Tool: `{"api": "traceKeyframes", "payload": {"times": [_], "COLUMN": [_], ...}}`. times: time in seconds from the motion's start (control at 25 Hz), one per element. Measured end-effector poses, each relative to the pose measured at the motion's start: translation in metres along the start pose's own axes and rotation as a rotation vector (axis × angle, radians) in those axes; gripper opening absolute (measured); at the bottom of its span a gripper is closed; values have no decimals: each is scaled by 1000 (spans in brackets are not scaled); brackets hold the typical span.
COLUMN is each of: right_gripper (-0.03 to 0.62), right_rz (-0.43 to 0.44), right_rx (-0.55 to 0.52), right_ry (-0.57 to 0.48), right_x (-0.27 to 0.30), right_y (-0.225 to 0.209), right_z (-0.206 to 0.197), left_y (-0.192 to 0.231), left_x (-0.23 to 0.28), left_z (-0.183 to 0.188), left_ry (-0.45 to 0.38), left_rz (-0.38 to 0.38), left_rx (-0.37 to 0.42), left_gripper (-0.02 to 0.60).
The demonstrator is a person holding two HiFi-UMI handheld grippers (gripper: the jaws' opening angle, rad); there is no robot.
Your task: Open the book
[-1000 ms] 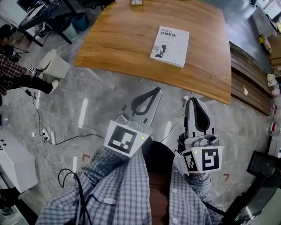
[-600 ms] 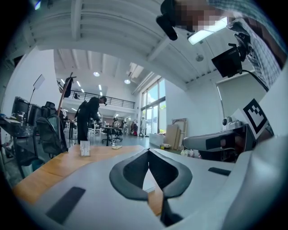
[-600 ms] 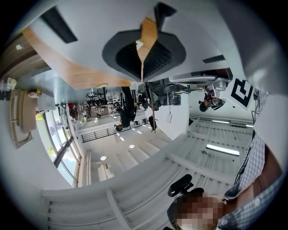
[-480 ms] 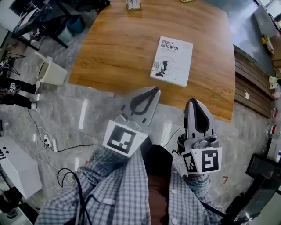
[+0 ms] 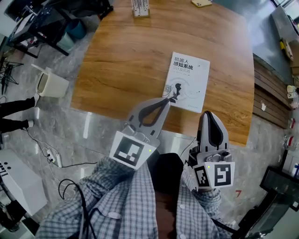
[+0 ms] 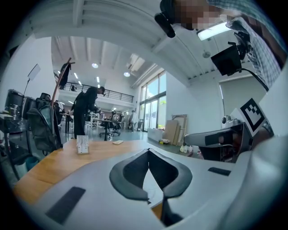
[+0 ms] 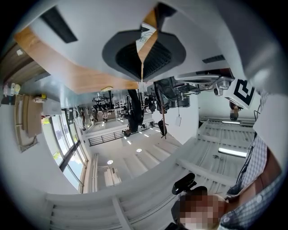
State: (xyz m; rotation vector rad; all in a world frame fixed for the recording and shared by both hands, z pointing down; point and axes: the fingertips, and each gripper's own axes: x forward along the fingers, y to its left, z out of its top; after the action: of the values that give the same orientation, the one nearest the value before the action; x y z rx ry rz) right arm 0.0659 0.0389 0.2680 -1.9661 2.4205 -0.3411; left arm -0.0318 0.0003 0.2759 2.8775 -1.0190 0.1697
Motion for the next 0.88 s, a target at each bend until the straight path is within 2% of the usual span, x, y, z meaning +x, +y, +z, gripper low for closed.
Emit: {"api": "traceKeyframes", "payload": {"times": [0.24,0.44,0.72,0.88], "right_gripper": [25,25,25,25], "right_rz": [-32,-23,26,52], "right_rx": [20,23,69,79], "right_ry": [23,49,63,65], "right_x": [19,29,51,62], "right_y": [-14,-27,-54,-73], "right_z": [-6,-14,-12,-7], "left_y": [13,12,13,15], "left_x": [20,36,70,87], "left_z": [-9,-19,-24,-27], "left_ry": [34,55,69,95], "left_rz": [-17,-21,42,71], "left_rx": [-22,-33,-127,-119], "left_gripper": [9,9,9,9]}}
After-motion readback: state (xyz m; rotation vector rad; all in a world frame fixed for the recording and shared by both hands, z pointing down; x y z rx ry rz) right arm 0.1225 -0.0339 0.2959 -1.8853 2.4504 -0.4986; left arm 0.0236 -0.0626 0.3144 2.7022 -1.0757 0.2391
